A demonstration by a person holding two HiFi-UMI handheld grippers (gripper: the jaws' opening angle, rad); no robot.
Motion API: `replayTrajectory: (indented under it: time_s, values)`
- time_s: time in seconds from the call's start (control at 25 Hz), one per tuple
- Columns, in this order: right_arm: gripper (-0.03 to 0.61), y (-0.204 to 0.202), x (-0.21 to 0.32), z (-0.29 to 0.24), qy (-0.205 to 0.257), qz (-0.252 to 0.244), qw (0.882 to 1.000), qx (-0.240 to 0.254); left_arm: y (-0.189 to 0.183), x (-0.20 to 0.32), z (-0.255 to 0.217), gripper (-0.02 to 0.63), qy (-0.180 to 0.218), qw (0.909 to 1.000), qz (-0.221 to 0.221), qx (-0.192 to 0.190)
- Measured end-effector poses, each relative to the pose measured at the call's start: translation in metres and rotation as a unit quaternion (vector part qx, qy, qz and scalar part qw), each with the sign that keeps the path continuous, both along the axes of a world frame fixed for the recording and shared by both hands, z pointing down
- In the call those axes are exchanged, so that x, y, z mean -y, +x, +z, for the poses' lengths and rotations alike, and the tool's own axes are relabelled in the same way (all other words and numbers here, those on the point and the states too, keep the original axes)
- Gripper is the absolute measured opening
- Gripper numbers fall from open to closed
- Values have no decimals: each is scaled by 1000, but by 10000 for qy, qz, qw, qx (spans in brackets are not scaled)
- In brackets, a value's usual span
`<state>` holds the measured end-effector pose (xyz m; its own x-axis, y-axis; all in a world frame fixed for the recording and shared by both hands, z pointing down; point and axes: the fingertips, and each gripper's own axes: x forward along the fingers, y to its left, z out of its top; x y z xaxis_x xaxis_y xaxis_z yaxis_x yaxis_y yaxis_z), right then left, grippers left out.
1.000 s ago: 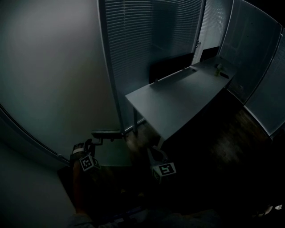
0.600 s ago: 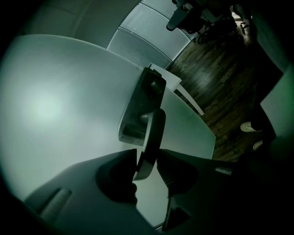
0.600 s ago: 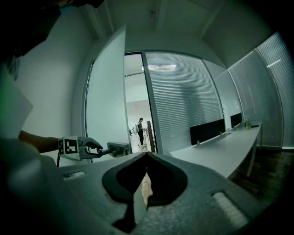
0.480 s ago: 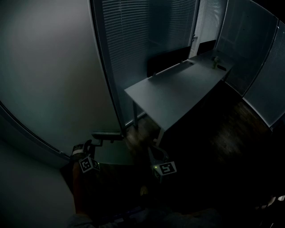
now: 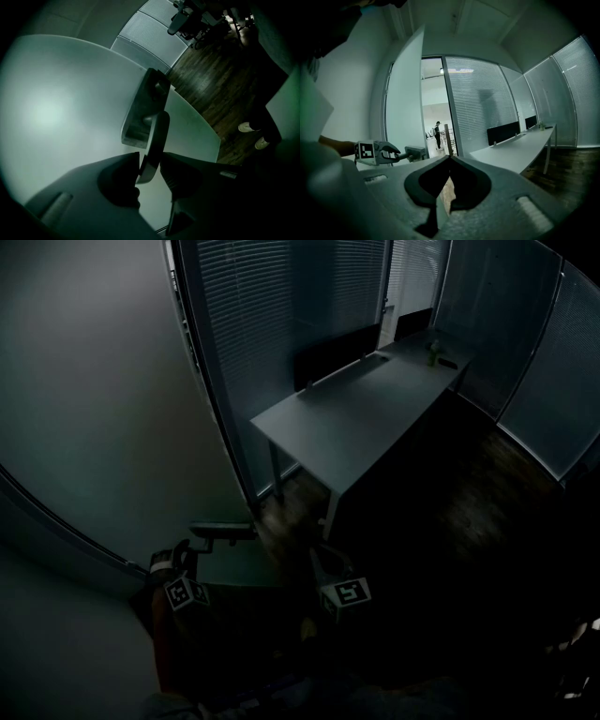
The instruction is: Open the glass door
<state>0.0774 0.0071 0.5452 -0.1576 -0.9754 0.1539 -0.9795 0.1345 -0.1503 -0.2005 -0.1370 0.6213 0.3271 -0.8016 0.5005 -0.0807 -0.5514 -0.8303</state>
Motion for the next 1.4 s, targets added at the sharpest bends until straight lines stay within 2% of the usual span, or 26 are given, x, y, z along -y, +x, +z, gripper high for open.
replayTrajectory:
  time_s: [0.36, 0.56, 1.4]
  values:
    - [2, -11, -16, 5, 18, 133, 9999, -9, -16, -20, 8, 141, -67, 9999, 137, 27]
    - [2, -20, -40, -5, 55, 161, 9999, -22, -27, -48, 1, 143, -66, 9998, 185, 44]
    - [2, -86, -92, -3, 104, 158, 9998, -84, -76, -116, 0, 150, -31, 9989, 456, -66]
